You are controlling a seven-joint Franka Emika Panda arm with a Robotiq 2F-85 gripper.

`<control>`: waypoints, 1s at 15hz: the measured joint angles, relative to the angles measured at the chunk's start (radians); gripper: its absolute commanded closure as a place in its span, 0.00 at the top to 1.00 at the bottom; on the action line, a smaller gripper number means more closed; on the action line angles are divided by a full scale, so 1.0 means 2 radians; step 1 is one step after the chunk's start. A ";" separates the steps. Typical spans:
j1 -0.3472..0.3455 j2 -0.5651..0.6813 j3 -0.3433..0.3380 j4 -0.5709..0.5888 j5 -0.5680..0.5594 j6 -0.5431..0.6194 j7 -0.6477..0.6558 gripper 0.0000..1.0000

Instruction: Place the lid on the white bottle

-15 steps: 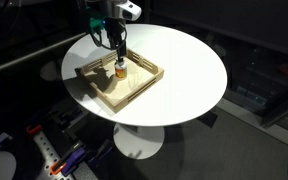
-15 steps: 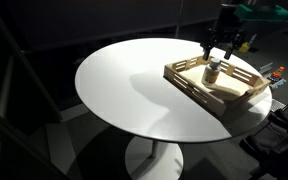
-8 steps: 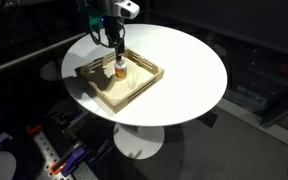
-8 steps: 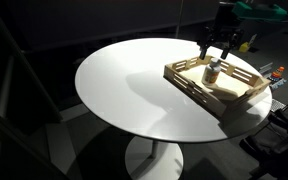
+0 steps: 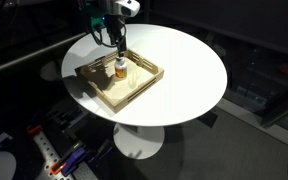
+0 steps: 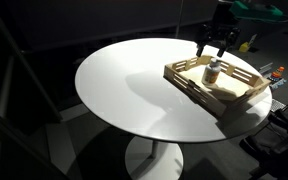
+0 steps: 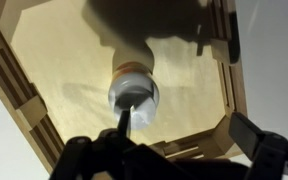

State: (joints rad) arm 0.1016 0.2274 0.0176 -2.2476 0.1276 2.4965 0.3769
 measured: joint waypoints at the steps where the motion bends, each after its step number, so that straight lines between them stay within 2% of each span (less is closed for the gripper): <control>1: 0.000 0.000 0.000 0.000 0.000 0.003 -0.001 1.00; 15: 0.000 0.016 0.008 0.000 0.022 0.028 -0.027 1.00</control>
State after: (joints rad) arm 0.1011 0.2601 0.0342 -2.2475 0.1712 2.5518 0.3224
